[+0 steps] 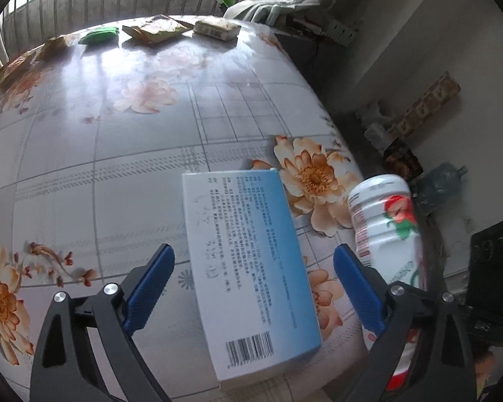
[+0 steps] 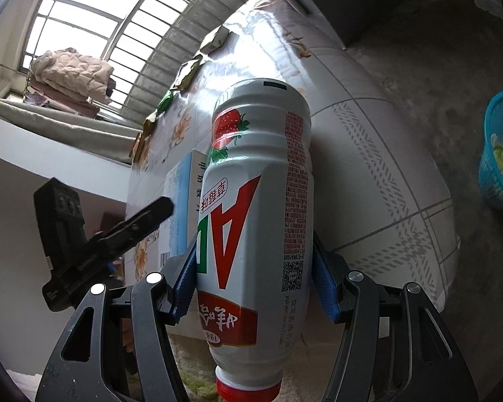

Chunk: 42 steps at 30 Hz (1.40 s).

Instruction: Collect trash

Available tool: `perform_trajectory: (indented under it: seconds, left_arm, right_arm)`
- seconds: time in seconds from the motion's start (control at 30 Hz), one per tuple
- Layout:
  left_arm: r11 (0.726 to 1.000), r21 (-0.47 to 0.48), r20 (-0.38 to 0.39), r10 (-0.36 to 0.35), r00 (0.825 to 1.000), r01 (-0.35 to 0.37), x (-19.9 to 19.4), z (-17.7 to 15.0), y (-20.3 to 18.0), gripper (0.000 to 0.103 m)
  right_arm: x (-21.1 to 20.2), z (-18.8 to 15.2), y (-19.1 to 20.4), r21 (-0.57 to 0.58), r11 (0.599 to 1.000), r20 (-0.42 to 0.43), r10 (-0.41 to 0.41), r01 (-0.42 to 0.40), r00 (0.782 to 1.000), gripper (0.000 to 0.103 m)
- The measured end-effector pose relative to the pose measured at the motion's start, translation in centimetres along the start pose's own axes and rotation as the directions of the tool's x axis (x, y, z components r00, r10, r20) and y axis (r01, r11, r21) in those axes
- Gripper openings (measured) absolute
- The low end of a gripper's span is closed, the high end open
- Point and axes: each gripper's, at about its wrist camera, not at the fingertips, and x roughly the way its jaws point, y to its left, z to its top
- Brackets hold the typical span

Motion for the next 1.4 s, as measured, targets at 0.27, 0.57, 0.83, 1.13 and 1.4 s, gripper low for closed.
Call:
perform_trajectory:
  seconds: [0.27, 0.57, 0.83, 1.13, 1.4]
  left_arm:
    - [0.997, 0.066, 0.022, 0.039, 0.999, -0.04, 0.9, -1.0, -0.1, 0.077]
    - [0.996, 0.088, -0.036, 0.035, 0.999, -0.032, -1.2, -4.2, 0.6, 0.077]
    - [0.992, 0.095, -0.033, 0.081, 0.996, -0.078, -0.5, -3.8, 0.3, 0.087]
    - [0.982, 0.133, 0.017, 0.135, 0.991, -0.137, 0.1, -3.5, -0.3, 0.087]
    - [0.979, 0.146, 0.05, 0.137, 0.989, -0.143, 0.1, -3.7, -0.4, 0.082]
  right_arm:
    - [-0.2, -0.1, 0.0, -0.005, 1.0, 0.007, -0.011, 0.011, 1.0, 0.057]
    - [0.0, -0.5, 0.6, -0.032, 0.999, 0.005, -0.035, 0.036, 0.999, 0.057]
    - [0.6, -0.1, 1.1, -0.042, 0.997, 0.008, -0.066, 0.067, 0.998, 0.058]
    - [1.2, 0.2, 1.5, -0.038, 0.995, 0.021, -0.087, 0.088, 0.996, 0.059]
    - [1.6, 0.3, 1.6, -0.035, 0.996, 0.039, -0.085, 0.086, 0.996, 0.058]
